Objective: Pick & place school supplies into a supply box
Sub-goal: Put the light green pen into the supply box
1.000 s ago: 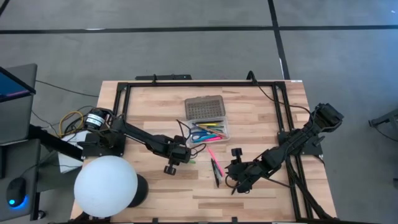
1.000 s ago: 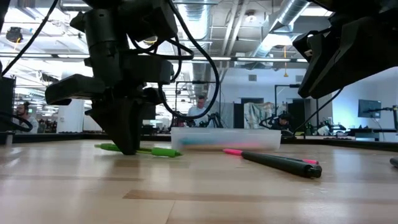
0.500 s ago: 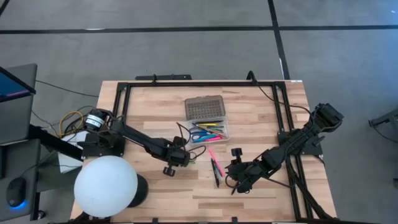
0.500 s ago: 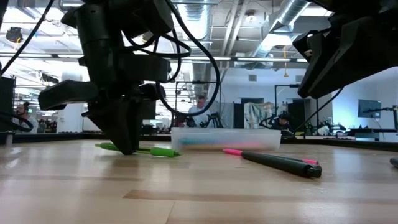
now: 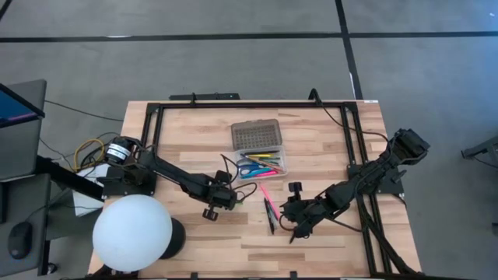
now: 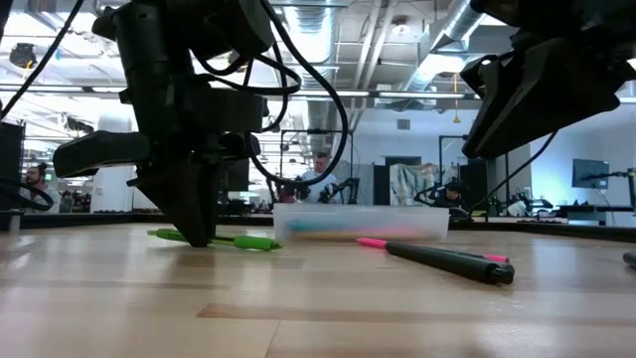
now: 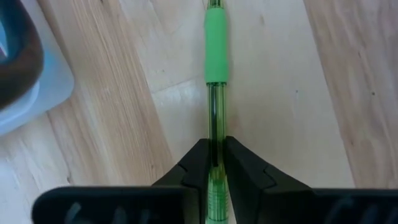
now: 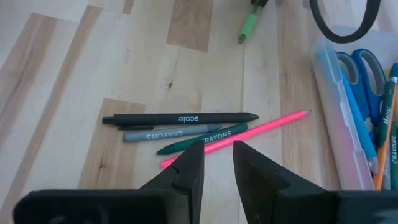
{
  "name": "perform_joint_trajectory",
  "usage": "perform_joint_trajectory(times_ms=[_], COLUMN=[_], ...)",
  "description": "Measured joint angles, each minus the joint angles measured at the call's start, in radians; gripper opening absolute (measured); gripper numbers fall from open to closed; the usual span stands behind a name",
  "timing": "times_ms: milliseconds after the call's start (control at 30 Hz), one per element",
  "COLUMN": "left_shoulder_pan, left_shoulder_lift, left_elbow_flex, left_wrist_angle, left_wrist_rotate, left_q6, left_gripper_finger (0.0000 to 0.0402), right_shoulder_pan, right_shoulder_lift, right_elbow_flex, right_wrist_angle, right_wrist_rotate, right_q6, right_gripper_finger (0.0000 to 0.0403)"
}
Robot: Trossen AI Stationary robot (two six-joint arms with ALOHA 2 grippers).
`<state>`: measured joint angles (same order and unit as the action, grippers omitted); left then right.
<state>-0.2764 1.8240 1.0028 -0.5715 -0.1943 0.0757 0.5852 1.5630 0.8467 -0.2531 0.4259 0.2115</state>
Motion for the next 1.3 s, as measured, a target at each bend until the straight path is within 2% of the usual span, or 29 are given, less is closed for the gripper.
perform_joint_trajectory(times_ms=[300, 700, 1100, 1300], left_shoulder_pan=[0.000, 0.002, 0.004, 0.057], left_shoulder_lift=[0.005, 0.006, 0.004, 0.003], left_elbow_flex=[0.047, 0.116, 0.196, 0.232], left_wrist_angle=[-0.039, -0.201, -0.192, -0.088], left_wrist_rotate=[-0.021, -0.097, -0.194, -0.264], left_q6=[0.008, 0.014, 0.068, 0.112], left_gripper_finger=[0.0033, 0.0032, 0.0032, 0.0032], right_shoulder_pan=[0.001, 0.001, 0.001, 0.001], right_shoulder_lift=[0.000, 0.000, 0.000, 0.000], right_elbow_flex=[0.000, 0.000, 0.000, 0.000], right_wrist_angle=[0.000, -0.001, -0.002, -0.002], right_wrist_rotate=[0.000, -0.001, -0.001, -0.001], right_q6=[0.000, 0.000, 0.000, 0.000], right_gripper_finger=[0.0077, 0.0077, 0.0077, 0.0077])
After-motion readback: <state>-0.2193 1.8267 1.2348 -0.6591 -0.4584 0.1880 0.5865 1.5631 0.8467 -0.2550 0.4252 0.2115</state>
